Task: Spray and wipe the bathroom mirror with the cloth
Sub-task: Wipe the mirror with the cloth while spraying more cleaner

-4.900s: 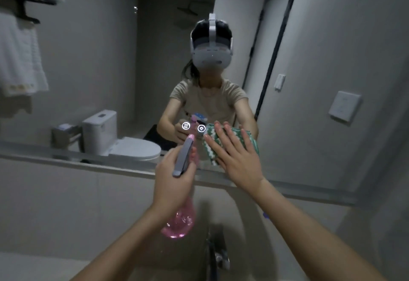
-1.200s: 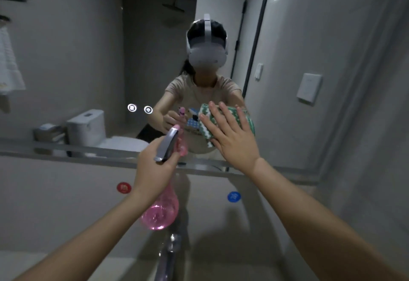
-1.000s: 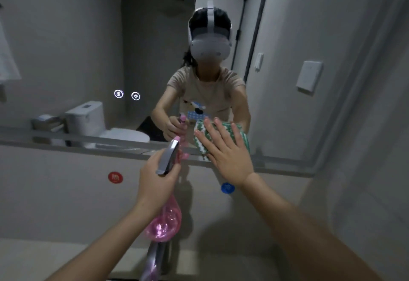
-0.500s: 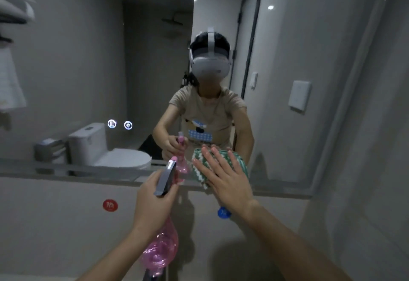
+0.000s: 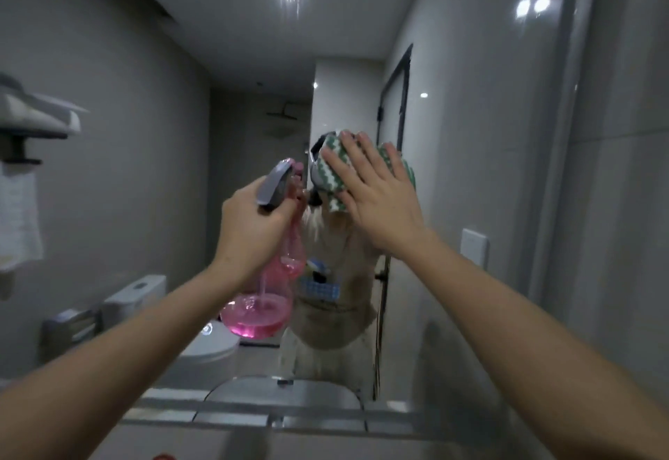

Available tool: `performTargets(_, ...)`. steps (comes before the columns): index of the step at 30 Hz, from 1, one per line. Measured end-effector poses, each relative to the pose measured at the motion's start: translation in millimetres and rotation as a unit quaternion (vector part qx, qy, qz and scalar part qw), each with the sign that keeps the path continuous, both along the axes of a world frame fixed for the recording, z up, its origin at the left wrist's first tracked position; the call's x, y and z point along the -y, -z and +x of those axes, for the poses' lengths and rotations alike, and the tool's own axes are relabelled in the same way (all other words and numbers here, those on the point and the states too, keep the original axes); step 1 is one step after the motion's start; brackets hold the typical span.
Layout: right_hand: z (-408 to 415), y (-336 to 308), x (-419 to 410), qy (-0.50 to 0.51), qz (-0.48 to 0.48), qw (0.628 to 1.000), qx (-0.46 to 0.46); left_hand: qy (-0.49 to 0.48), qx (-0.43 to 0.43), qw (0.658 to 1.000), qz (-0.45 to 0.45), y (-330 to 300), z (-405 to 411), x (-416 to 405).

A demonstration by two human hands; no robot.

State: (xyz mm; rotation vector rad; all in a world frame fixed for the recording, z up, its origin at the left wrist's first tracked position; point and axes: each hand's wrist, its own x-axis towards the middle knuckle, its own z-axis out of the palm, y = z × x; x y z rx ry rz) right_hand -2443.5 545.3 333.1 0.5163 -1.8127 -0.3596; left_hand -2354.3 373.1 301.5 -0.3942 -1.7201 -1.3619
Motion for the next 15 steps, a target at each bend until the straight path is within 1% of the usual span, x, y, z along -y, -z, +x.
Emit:
performTargets(3,-1,-53,-3,-0.003,-0.046,0.999,-0.008,-0.015,-0.005,0.999,-0.028,-47,-8,1)
performTargets(7,-2,-119,-4,0.004,-0.061,0.998,-0.015,0.032,-0.005,0.999,0.007,-114,-20,7)
performTargets(11,2,-181,0,-0.004,-0.071,0.997,-0.004,-0.006,-0.037,0.999,-0.028,-178,-13,8)
performTargets(15,5,-231,11,-0.005,-0.084,0.996,0.007,-0.026,-0.052,0.996,-0.069,-225,-10,20)
